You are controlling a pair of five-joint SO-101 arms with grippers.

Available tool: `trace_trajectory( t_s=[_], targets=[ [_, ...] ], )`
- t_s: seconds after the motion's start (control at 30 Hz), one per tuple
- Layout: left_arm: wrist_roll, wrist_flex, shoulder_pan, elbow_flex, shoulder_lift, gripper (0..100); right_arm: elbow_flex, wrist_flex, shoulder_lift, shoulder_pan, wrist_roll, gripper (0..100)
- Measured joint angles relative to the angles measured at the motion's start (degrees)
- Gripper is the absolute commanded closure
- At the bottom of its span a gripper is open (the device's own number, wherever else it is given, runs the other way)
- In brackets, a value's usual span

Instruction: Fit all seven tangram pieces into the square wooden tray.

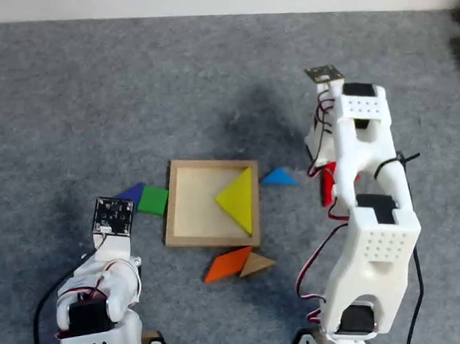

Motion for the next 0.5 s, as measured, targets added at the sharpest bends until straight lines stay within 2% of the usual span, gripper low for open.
trace_trajectory(
  t_s=[0.17, 0.27, 0.33, 0.5],
  targets=[
    [0.0, 0.0, 0.0, 0.0, 0.0, 99, 0.0, 3.96, -0.09, -2.37, 0.0, 77.2],
    [0.0, 0.0, 0.0, 0.0, 0.0, 99, 0.0, 3.96, -0.09, -2.73, -0.88, 71.7],
    [0.0, 0.0, 0.0, 0.0, 0.0, 99, 0.0, 3.96, -0.09, -2.2, -1.76, 68.3],
    [0.0, 0.0, 0.0, 0.0, 0.0, 99, 0.0, 3.96, -0.18, 0.26, -4.04, 68.0]
  ],
)
